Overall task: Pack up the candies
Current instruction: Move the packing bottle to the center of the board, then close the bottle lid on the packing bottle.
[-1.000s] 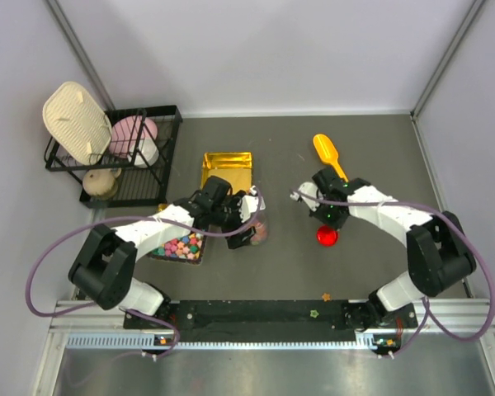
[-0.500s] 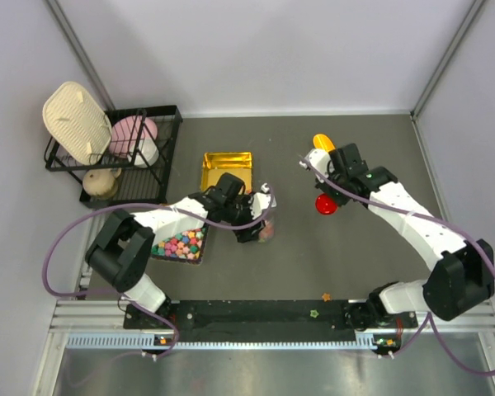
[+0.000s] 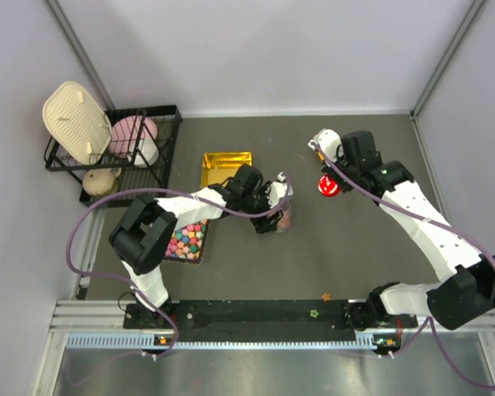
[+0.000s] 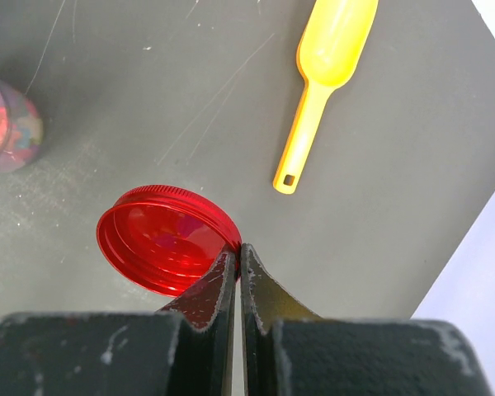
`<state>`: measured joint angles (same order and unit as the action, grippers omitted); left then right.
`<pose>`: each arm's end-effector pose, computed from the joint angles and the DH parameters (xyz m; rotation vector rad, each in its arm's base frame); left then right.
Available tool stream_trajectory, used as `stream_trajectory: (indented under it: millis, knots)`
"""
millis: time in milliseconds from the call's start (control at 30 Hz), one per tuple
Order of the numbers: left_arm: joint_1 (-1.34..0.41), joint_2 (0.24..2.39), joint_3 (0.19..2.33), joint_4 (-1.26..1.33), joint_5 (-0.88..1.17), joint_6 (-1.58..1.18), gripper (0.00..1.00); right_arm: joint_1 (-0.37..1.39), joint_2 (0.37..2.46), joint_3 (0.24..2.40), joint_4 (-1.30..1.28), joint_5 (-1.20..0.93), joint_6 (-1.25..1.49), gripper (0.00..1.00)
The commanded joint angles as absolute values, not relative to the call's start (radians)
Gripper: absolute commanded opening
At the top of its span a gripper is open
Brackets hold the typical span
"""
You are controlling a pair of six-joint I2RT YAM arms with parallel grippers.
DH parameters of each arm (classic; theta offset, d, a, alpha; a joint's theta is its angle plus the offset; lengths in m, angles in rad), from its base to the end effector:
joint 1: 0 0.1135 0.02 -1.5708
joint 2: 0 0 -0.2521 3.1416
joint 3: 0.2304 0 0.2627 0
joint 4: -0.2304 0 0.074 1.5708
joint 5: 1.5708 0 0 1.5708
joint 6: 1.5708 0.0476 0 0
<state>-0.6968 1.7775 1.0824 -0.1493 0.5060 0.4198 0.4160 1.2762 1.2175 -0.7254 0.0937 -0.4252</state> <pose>0.2792 -0.2637 0.1561 1.4667 1.9046 -0.7381 0.2685 0.1138 0.3139 -0.9189 2.1666 -0.1148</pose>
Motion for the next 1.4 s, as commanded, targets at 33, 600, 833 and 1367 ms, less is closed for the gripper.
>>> stream_trajectory:
  millis: [33, 600, 833, 1367]
  knots:
    - [-0.699, 1.754, 1.097, -0.136, 0.509, 0.411, 0.87, 0.408, 1.239, 1.262, -0.703, 0.114, -0.413, 0.0]
    - [-0.686, 1.456, 1.153, -0.481, 0.537, 0.52, 0.99, 0.408, 1.216, 1.301, -0.698, -0.069, -0.396, 0.0]
    - [-0.652, 1.414, 1.281, -0.555, 0.556, 0.508, 0.99, 0.448, 1.282, 1.38, -0.793, -0.29, -0.368, 0.0]
    - [-0.653, 1.416, 1.495, -0.552, 0.138, 0.885, 0.99, 0.463, 1.589, 1.742, -1.103, -0.564, -0.417, 0.0]
